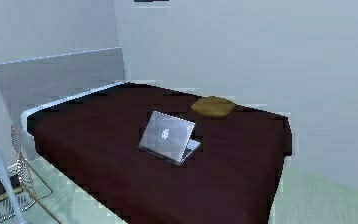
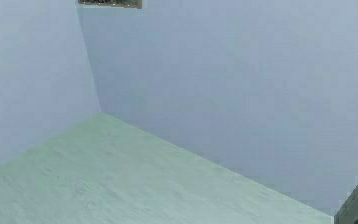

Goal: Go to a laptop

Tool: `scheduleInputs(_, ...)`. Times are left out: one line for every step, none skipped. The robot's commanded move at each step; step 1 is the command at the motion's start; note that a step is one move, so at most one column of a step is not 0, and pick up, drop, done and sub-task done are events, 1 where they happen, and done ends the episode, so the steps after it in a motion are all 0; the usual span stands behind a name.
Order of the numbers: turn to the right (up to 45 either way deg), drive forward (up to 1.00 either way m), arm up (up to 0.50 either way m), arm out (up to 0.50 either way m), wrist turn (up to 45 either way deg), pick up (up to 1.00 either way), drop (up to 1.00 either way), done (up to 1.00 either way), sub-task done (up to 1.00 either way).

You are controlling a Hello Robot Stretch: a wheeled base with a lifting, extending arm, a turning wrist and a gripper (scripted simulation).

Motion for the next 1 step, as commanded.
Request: scheduleInputs(0.0, 0.0, 0.0, 0.0, 0.0, 0.0, 0.0, 1.0, 0.0)
